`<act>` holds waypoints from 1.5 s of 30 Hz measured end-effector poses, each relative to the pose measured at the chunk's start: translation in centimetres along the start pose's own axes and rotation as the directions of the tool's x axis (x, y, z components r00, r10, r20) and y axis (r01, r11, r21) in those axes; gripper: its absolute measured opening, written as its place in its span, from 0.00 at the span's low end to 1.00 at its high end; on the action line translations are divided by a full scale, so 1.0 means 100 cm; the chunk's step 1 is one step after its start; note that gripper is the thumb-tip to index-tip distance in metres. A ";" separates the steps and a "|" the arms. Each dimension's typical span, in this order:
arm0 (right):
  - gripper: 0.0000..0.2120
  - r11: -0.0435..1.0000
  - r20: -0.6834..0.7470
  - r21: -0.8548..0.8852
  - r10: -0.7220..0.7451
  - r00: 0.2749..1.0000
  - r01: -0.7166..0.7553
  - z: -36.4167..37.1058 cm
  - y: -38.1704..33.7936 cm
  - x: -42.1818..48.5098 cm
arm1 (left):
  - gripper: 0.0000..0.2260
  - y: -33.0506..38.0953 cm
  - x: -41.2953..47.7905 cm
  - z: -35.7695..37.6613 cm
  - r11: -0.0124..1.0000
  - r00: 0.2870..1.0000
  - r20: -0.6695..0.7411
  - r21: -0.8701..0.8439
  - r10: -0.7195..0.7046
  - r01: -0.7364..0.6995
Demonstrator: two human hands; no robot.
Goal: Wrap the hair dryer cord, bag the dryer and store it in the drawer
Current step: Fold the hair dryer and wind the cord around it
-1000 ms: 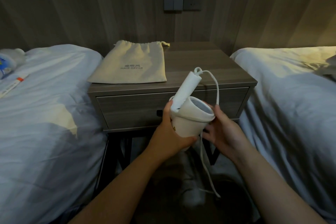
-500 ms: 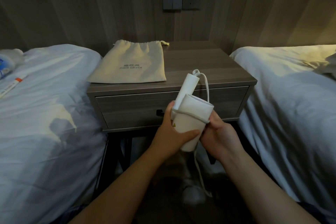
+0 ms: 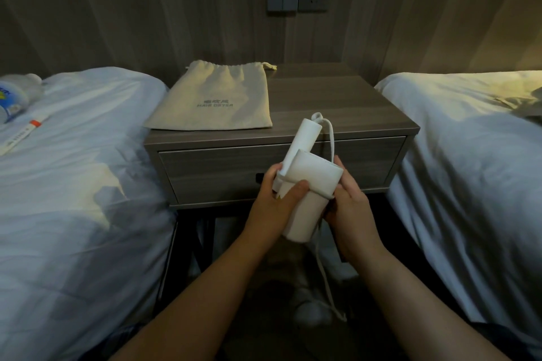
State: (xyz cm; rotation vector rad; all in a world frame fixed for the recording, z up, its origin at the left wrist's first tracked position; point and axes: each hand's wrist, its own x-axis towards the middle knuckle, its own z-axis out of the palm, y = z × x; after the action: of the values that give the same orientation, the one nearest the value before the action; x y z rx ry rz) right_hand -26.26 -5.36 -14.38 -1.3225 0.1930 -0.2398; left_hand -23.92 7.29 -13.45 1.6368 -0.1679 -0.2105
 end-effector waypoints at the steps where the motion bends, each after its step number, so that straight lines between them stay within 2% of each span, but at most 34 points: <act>1: 0.21 1.000 0.017 0.028 0.005 1.000 -0.006 0.000 -0.001 0.000 | 0.24 0.000 0.000 0.000 1.000 1.000 -0.006 -0.004 0.005 -0.005; 6: 0.16 0.980 0.150 0.185 0.046 0.988 -0.073 0.004 -0.008 -0.004 | 0.23 0.001 -0.002 0.001 1.000 1.000 -0.008 -0.013 0.017 -0.017; 9: 0.17 0.979 0.204 0.180 0.061 0.977 -0.099 0.004 -0.010 -0.003 | 0.24 0.002 -0.004 0.000 0.999 0.999 -0.003 -0.003 0.048 -0.048; 11: 0.17 0.989 0.239 0.134 0.030 0.971 -0.064 0.002 -0.014 -0.003 | 0.28 0.005 -0.004 -0.003 0.996 0.996 0.013 0.032 0.087 -0.087; 15: 0.19 0.989 0.252 -0.133 -0.034 0.967 0.069 -0.007 -0.024 -0.001 | 0.36 0.010 -0.001 -0.012 0.980 0.987 0.012 0.123 0.159 -0.160; 18: 0.22 0.943 0.244 -0.324 0.000 0.970 0.081 -0.010 -0.028 -0.002 | 0.38 0.010 -0.002 -0.017 0.965 0.980 -0.052 0.193 0.191 -0.178; 21: 0.25 0.910 0.297 -0.408 0.054 0.953 0.075 -0.009 -0.030 -0.007 | 0.40 0.012 0.000 -0.020 0.943 0.963 -0.147 0.282 0.227 -0.180; 24: 0.30 0.798 0.324 -0.591 0.104 0.940 0.115 -0.004 -0.028 -0.010 | 0.42 0.015 0.002 -0.027 0.907 0.947 -0.183 0.380 0.265 -0.180; 26: 0.21 0.681 0.318 -0.712 0.099 0.943 0.169 -0.003 -0.029 -0.009 | 0.44 0.016 0.001 -0.031 0.878 0.948 -0.160 0.443 0.277 -0.182; 28: 0.09 0.533 0.339 -0.813 0.104 0.935 0.235 -0.007 -0.032 -0.007 | 0.45 0.015 0.000 -0.031 0.837 0.952 -0.122 0.517 0.279 -0.179; 31: 0.13 0.354 0.333 -0.895 0.121 0.935 0.272 -0.014 -0.036 -0.006 | 0.47 0.014 0.000 -0.029 0.749 0.954 -0.066 0.637 0.291 -0.185; 33: 0.16 0.273 0.328 -0.925 0.221 0.918 0.265 -0.018 -0.041 -0.006 | 0.47 0.013 0.000 -0.030 0.669 0.950 -0.040 0.719 0.311 -0.189; 36: 0.14 0.260 0.350 -0.930 0.412 0.841 0.259 -0.025 -0.048 -0.010 | 0.48 0.009 0.004 -0.034 0.482 0.956 0.052 0.855 0.290 -0.193; 38: 0.09 0.250 0.392 -0.917 0.440 0.808 0.310 -0.031 -0.051 -0.010 | 0.47 0.005 0.005 -0.035 0.365 0.960 0.133 0.905 0.246 -0.219; 40: 0.07 0.253 0.433 -0.900 0.419 0.798 0.356 -0.035 -0.051 -0.009 | 0.47 0.000 0.006 -0.034 0.303 0.959 0.207 0.917 0.192 -0.258; 42: 0.10 0.256 0.466 -0.884 0.411 0.784 0.391 -0.036 -0.052 -0.008 | 0.46 -0.005 0.006 -0.031 0.261 0.953 0.257 0.920 0.163 -0.293; 45: 0.18 0.301 0.539 -0.842 0.463 0.704 0.447 -0.035 -0.055 -0.012 | 0.46 -0.010 0.007 -0.027 0.195 0.939 0.313 0.921 0.144 -0.337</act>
State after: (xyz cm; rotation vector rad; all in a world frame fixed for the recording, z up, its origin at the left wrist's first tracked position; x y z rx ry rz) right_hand -28.75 -9.48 -9.86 -2.5815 -0.4617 0.5903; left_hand -22.65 9.79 -14.33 2.8578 -0.8424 0.0669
